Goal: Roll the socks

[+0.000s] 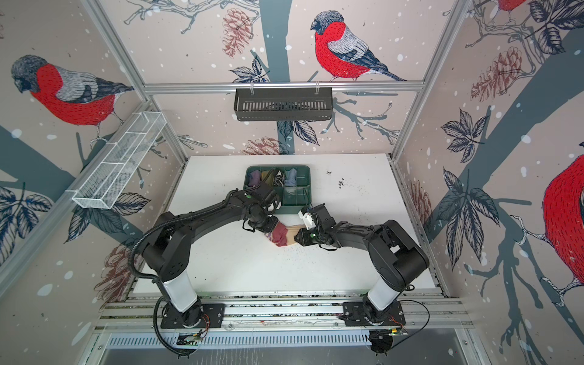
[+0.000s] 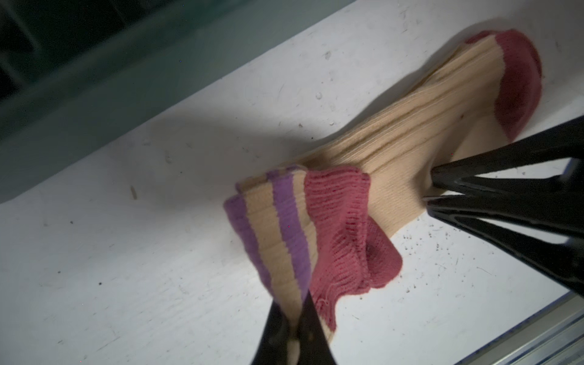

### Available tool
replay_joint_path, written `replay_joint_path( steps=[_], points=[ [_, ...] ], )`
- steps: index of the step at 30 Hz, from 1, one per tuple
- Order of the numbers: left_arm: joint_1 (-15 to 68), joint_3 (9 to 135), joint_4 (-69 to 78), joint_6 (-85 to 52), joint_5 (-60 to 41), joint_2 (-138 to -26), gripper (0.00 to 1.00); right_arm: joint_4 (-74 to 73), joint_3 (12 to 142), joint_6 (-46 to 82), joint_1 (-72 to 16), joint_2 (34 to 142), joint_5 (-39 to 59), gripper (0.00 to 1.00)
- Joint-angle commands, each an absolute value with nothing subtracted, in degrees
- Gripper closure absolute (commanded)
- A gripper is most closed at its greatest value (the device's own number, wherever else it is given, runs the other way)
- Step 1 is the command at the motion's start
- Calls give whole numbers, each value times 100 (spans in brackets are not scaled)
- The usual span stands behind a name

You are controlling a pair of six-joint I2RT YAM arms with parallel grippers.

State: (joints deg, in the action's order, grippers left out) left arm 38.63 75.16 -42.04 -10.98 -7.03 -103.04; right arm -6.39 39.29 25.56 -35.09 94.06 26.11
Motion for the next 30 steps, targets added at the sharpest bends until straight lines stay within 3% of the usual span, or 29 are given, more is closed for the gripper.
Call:
replay_joint_path(
  steps=[1, 15, 30],
  points=[
    [3965, 7747, -4604, -1132, -475, -10327, 100, -763, 3902, 2637, -3533, 9465, 2693, 74],
    [4559, 8348, -4786, -1300, -493, -10913, 100, -975, 3822, 2681, -3542, 9474, 2752, 74],
    [4588, 8291, -3849, -1429, -1375, -11347, 98, -1037, 3797, 2681, -3516, 9492, 2793, 74]
  ],
)
